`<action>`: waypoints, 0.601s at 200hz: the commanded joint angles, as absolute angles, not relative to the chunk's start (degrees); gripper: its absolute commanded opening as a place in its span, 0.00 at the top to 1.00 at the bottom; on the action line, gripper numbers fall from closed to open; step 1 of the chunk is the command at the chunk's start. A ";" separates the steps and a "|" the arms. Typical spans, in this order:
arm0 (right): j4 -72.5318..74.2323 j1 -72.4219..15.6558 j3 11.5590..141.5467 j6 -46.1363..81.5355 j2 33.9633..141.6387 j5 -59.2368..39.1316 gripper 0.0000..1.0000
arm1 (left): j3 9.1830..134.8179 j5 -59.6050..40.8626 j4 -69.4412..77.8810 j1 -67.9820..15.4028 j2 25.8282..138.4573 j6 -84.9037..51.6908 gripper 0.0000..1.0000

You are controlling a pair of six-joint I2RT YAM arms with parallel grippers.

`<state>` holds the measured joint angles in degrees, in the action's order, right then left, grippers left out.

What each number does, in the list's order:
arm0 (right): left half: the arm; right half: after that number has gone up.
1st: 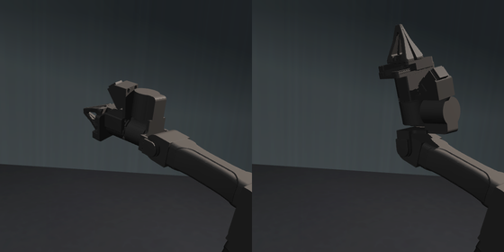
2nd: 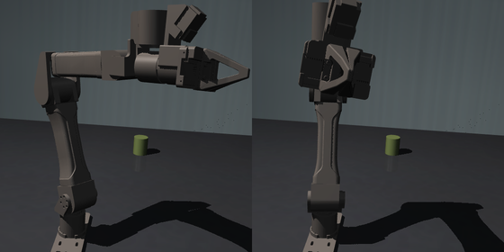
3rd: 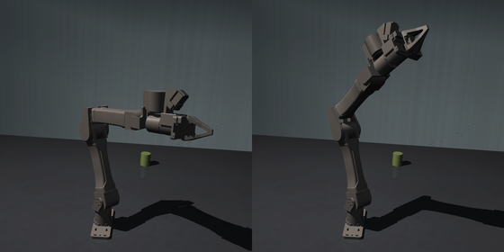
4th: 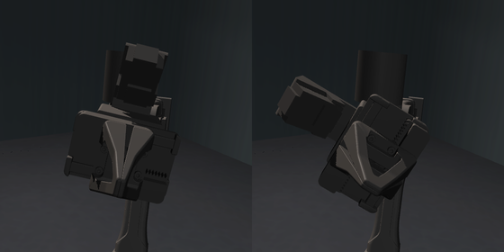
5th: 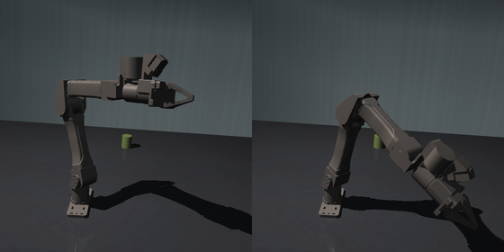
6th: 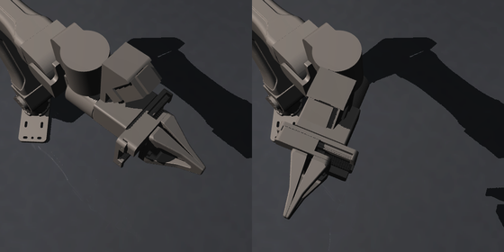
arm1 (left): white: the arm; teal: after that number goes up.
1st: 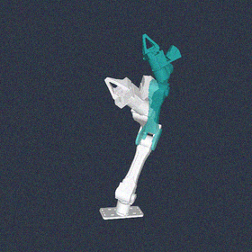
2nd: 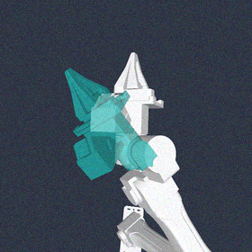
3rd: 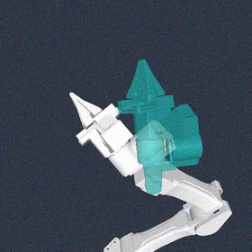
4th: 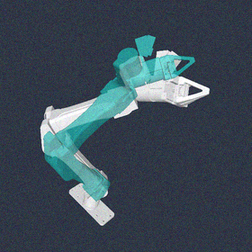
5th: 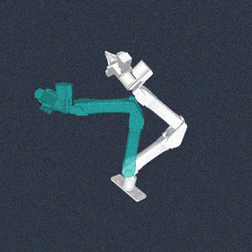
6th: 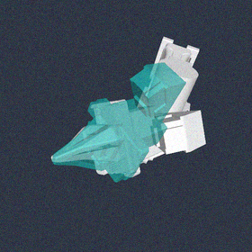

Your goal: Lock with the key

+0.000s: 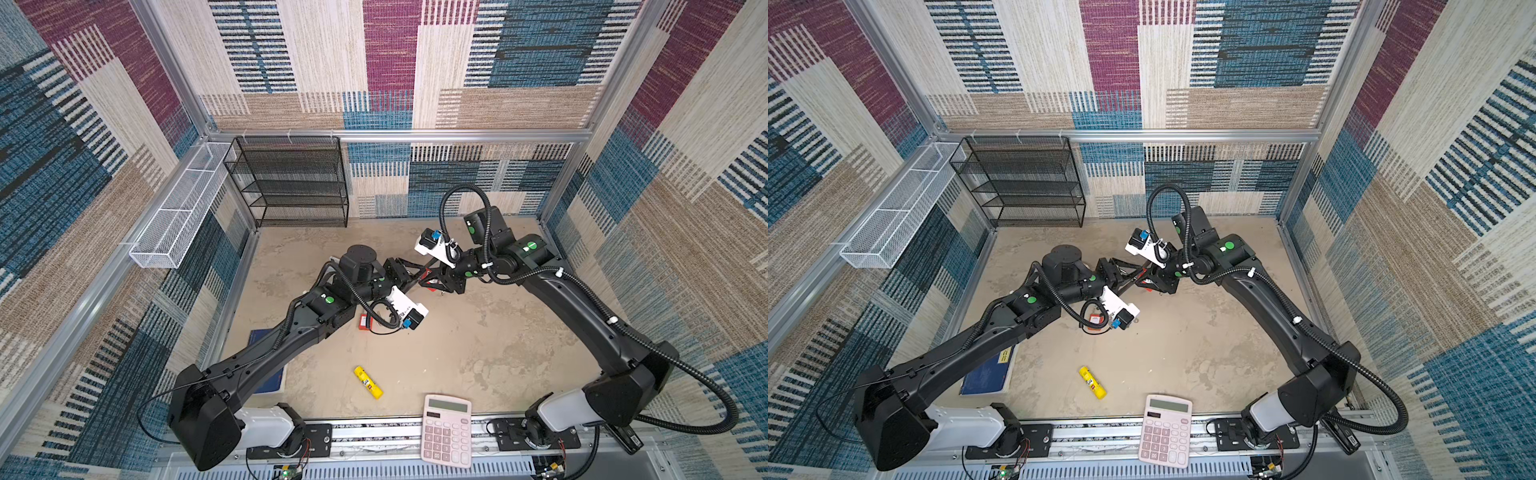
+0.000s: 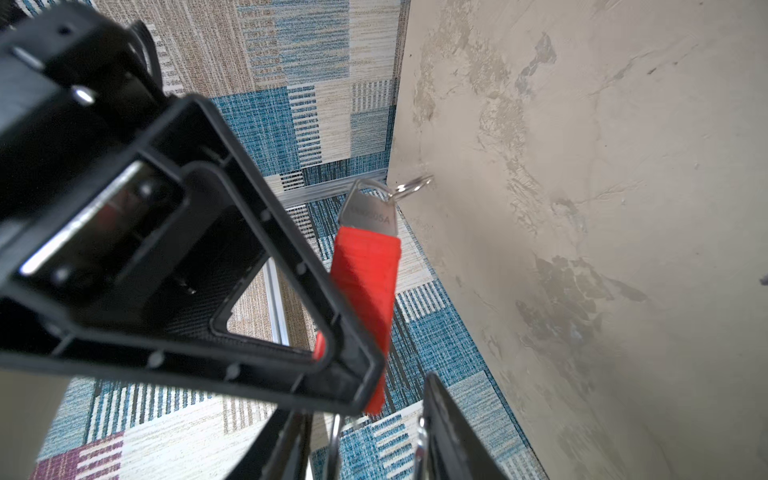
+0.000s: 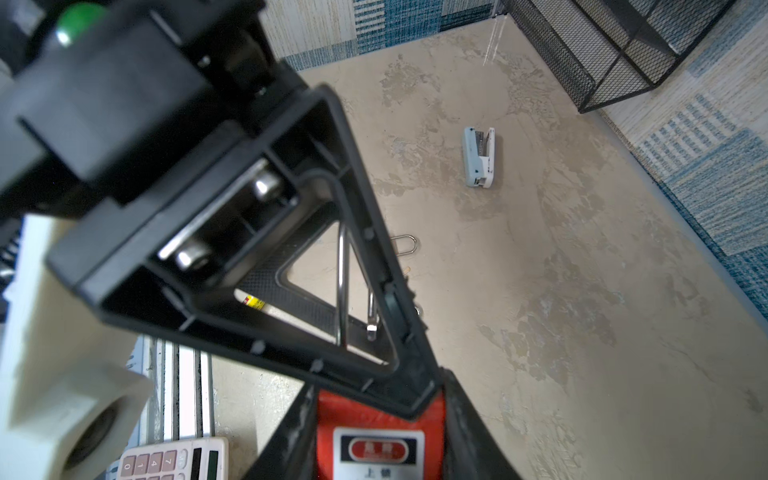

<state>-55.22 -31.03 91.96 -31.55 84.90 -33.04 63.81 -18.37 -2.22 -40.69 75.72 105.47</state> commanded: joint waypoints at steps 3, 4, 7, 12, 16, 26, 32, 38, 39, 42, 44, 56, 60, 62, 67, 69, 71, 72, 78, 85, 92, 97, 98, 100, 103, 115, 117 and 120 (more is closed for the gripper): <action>-55.09 -31.64 90.76 -32.99 84.39 -34.60 0.71 | 64.18 -18.54 -0.01 -40.86 75.80 108.28 0.57; -55.05 -31.68 90.64 -32.97 84.43 -34.62 0.71 | 64.21 -18.54 0.00 -40.87 75.78 108.28 0.57; -55.03 -31.72 90.50 -32.97 84.39 -34.70 0.71 | 64.24 -18.61 0.00 -40.91 75.76 108.43 0.58; -55.04 -31.73 90.47 -33.05 84.43 -34.72 0.71 | 64.18 -18.70 0.00 -40.96 75.69 108.53 0.58; -55.10 -31.76 90.52 -33.13 84.44 -34.72 0.72 | 64.16 -18.79 0.00 -41.04 75.67 108.63 0.59; -54.85 -31.82 90.60 -33.29 84.47 -35.00 0.72 | 63.95 -19.03 0.00 -41.30 75.54 108.68 0.61; -54.83 -31.86 90.83 -33.26 84.60 -35.15 0.72 | 63.69 -19.10 0.25 -41.46 75.39 108.64 0.62; -54.78 -31.90 90.88 -33.34 84.69 -35.23 0.72 | 63.31 -19.31 0.55 -41.63 75.24 108.65 0.63; -54.77 -31.90 90.88 -33.37 84.71 -35.24 0.72 | 63.21 -19.32 0.63 -41.64 75.24 108.68 0.63; -54.71 -31.90 91.00 -33.41 84.80 -35.25 0.72 | 63.12 -19.40 0.76 -41.78 75.07 108.67 0.63; -54.68 -31.90 90.98 -33.51 84.77 -35.25 0.72 | 63.02 -19.35 0.78 -41.82 75.11 108.64 0.64; -54.76 -31.90 91.39 -33.66 85.06 -35.18 0.72 | 62.59 -19.34 0.83 -42.25 74.81 108.56 0.65; -54.74 -31.90 91.48 -33.72 85.10 -35.26 0.72 | 62.34 -19.33 0.79 -42.35 74.66 108.61 0.66; -54.75 -31.90 91.45 -33.74 85.15 -35.29 0.72 | 62.28 -19.25 0.79 -42.38 74.59 108.56 0.67; -54.73 -31.90 91.41 -33.88 85.25 -35.42 0.72 | 62.04 -19.25 0.85 -42.58 74.48 108.67 0.68; -54.75 -31.90 91.41 -33.87 85.32 -35.48 0.72 | 61.94 -19.25 0.92 -42.61 74.39 108.62 0.68; -54.67 -31.88 91.41 -33.89 85.34 -35.44 0.72 | 61.85 -19.25 1.00 -42.73 74.36 108.63 0.69; -54.62 -31.89 91.41 -33.91 85.34 -35.52 0.72 | 61.82 -19.25 1.03 -42.77 74.32 108.63 0.69; -54.63 -31.90 91.41 -34.06 85.34 -35.62 0.73 | 61.53 -19.18 1.21 -42.80 74.27 108.48 0.70; -54.62 -31.90 91.48 -34.18 85.26 -35.75 0.73 | 61.23 -19.00 1.39 -42.90 74.08 108.46 0.71; -54.57 -31.90 93.00 -34.32 85.09 -35.82 0.73 | 60.96 -18.84 1.55 -42.98 73.93 108.56 0.73; -54.44 -31.90 93.14 -34.44 85.01 -35.88 0.73 | 60.79 -18.75 1.58 -43.02 73.85 108.66 0.73; -54.42 -31.90 93.15 -34.40 85.00 -35.92 0.73 | 60.80 -18.73 1.58 -43.00 73.84 108.60 0.73; -54.36 -31.86 93.20 -34.48 84.95 -35.96 0.73 | 60.73 -18.72 1.65 -42.98 73.79 108.63 0.74; -54.40 -31.90 93.29 -34.49 84.99 -36.10 0.73 | 60.73 -18.68 1.74 -42.98 73.79 108.52 0.74; -54.53 -31.90 93.51 -34.60 84.99 -36.40 0.73 | 60.90 -18.55 1.53 -43.00 73.93 108.25 0.76; -54.55 -31.90 93.51 -34.58 84.99 -36.46 0.73 | 60.97 -18.46 1.44 -42.98 74.01 108.32 0.77; -54.54 -31.90 93.52 -34.57 84.99 -36.47 0.74 | 61.07 -18.46 1.34 -42.98 74.06 108.33 0.79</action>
<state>-57.19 -31.81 92.71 -33.91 85.25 -34.24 61.01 -18.09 1.02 -42.78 73.93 108.14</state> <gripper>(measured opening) 0.408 0.257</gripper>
